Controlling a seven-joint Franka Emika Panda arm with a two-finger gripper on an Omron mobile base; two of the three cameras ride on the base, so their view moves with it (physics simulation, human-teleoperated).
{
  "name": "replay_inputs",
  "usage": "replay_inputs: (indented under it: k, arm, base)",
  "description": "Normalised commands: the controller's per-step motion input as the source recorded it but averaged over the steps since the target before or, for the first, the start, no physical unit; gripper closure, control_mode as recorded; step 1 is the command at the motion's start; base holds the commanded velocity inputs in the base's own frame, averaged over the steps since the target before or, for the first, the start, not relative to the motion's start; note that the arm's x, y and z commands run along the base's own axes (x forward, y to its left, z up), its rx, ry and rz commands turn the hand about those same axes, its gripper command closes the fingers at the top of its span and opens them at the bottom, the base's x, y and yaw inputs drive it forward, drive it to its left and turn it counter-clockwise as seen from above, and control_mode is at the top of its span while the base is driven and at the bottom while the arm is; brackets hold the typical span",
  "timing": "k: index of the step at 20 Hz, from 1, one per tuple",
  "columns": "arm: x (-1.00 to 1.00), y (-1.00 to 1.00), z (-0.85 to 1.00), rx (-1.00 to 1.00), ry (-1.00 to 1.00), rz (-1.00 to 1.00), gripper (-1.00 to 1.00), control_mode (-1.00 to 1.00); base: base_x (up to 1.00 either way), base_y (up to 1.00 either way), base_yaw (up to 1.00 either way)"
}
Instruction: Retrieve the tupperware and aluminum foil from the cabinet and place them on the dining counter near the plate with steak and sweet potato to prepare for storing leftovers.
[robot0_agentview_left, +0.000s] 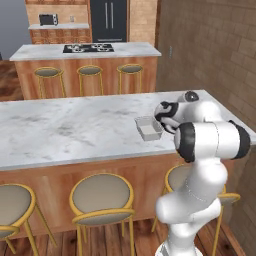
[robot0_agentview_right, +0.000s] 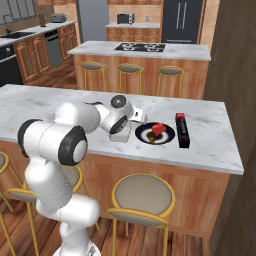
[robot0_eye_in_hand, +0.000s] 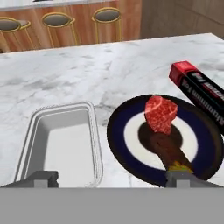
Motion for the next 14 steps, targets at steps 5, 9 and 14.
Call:
replay_inputs:
  k: [5,9,14]
  arm:
    - [-1.00,0.01,0.91,-0.12,-0.01,0.00,-1.00,-1.00]
    - [-1.00,0.00,1.00,-0.07,0.06,0.00,-1.00,-1.00]
    - [-1.00,0.11,1.00,-0.14,0.05,0.07,-1.00,-1.00]
  base:
    - [0.00,0.00,0.00]
    - [0.00,0.00,0.00]
    - [0.00,0.00,0.00]
